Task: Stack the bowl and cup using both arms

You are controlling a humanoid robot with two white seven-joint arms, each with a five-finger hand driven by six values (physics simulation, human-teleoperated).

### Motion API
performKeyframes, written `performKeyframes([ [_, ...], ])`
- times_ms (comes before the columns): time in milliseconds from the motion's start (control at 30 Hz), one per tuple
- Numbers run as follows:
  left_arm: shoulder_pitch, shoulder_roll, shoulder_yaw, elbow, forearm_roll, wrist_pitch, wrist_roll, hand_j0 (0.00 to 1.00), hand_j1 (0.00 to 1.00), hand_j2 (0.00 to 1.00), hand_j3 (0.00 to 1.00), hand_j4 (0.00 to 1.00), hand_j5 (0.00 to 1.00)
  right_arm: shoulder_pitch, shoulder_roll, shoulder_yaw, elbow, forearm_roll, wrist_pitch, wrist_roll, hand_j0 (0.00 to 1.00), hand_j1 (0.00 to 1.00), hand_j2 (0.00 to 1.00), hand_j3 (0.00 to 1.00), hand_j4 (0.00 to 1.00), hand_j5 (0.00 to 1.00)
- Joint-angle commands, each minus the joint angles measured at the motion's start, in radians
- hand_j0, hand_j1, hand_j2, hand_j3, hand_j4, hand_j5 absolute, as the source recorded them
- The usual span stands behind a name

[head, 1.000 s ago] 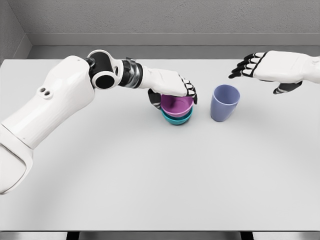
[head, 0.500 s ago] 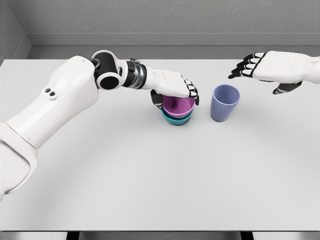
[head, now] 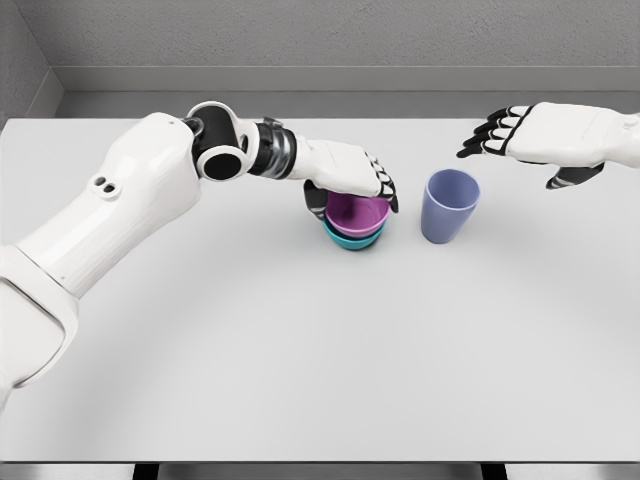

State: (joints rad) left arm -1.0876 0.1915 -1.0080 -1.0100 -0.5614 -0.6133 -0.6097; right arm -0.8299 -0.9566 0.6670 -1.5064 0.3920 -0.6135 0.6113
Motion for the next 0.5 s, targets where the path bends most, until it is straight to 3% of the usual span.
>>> performKeyframes([
  [0, 0.0, -0.001, 0.002, 0.001, 0.006, 0.002, -0.001, 0.97, 0.97, 0.97, 0.97, 0.97, 0.97, 0.0, -0.002, -0.003, 0.0, -0.004, 0.003, 0.0, 1.0, 1.0, 1.0, 1.0, 1.0, 1.0],
  [467, -0.002, -0.01, 0.003, 0.028, 0.012, 0.002, -0.001, 1.0, 1.0, 1.0, 1.0, 1.0, 1.0, 0.002, -0.001, -0.001, 0.0, -0.004, 0.003, 0.0, 1.0, 1.0, 1.0, 1.0, 1.0, 1.0],
])
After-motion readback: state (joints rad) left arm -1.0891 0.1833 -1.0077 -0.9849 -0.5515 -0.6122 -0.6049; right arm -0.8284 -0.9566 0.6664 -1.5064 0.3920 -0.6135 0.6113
